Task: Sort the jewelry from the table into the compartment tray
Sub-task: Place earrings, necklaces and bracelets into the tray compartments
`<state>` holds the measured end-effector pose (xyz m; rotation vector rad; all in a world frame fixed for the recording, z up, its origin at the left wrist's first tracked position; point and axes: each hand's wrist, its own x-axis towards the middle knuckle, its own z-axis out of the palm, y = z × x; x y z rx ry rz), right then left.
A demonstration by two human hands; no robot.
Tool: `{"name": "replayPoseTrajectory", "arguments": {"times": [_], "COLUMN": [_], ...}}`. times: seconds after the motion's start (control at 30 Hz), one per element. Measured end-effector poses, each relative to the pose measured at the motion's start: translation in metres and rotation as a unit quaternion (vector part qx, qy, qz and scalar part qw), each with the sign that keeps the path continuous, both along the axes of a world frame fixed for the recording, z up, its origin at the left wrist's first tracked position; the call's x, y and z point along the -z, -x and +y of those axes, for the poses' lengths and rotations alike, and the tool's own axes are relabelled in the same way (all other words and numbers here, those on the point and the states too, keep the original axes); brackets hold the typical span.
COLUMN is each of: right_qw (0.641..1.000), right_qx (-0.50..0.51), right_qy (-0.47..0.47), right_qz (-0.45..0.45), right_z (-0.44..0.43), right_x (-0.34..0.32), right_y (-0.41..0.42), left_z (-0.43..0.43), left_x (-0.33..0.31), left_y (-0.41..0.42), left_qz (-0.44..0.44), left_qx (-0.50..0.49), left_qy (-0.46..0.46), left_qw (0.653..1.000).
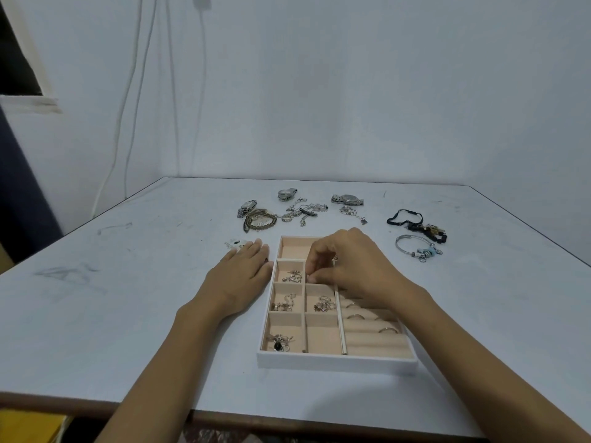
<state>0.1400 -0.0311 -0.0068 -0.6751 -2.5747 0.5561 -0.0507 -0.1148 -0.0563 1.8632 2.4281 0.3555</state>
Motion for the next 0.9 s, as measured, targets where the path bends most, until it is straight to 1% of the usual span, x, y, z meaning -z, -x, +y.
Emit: {"name": "replayPoseTrajectory", "arguments": {"times": [0.07, 0.33, 0.43, 0.5, 0.57, 0.6, 0.63, 0.67, 0.73, 0.77, 0.9], "right_qw": [1.0, 1.0, 0.998, 0.995, 0.98, 0.968, 0.96, 0.955, 0.944, 0.941, 0.948], "right_qx": [-0.001, -0.01, -0.021, -0.011, 0.034, 0.075, 0.129, 0.187, 0.274, 0.298, 0.309], "right_qy": [-0.009, 0.021, 0.062, 0.09, 0.153, 0.177, 0.168, 0.136, 0.096, 0.09, 0.062], "right_qz": [-0.012, -0.016, 0.01, 0.052, 0.123, 0.159, 0.181, 0.183, 0.155, 0.13, 0.039], "right_z": [0.0, 0.002, 0.006, 0.015, 0.031, 0.043, 0.058, 0.074, 0.104, 0.116, 0.143], "right_x": [0.001, 0.002, -0.002, -0.008, -0.016, -0.017, -0.017, -0.014, -0.006, -0.002, 0.013], "right_y": [0.0, 0.0, -0.002, -0.006, -0.012, -0.015, -0.018, -0.021, -0.025, -0.025, -0.012], "left_z": [0.0, 0.002, 0.002, 0.002, 0.002, 0.002, 0.003, 0.003, 0.003, 0.003, 0.003], "left_x": [0.0, 0.001, 0.001, 0.001, 0.0, 0.001, 0.001, 0.002, 0.003, 0.003, 0.001], "left_y": [0.001, 0.002, 0.002, 0.002, 0.003, 0.003, 0.004, 0.004, 0.004, 0.004, 0.003], "left_qz": [-0.001, -0.003, -0.001, 0.0, -0.002, -0.002, 0.0, 0.003, 0.003, 0.001, -0.003], "left_qx": [0.001, 0.001, 0.002, 0.004, 0.004, 0.004, 0.005, 0.005, 0.006, 0.005, 0.005], "left_qy": [0.0, 0.0, 0.005, 0.005, 0.0, -0.003, -0.006, -0.008, -0.011, -0.011, -0.009], "left_qw": [1.0, 1.0, 1.0, 1.0, 1.0, 1.0, 1.0, 1.0, 1.0, 1.0, 1.0]}}
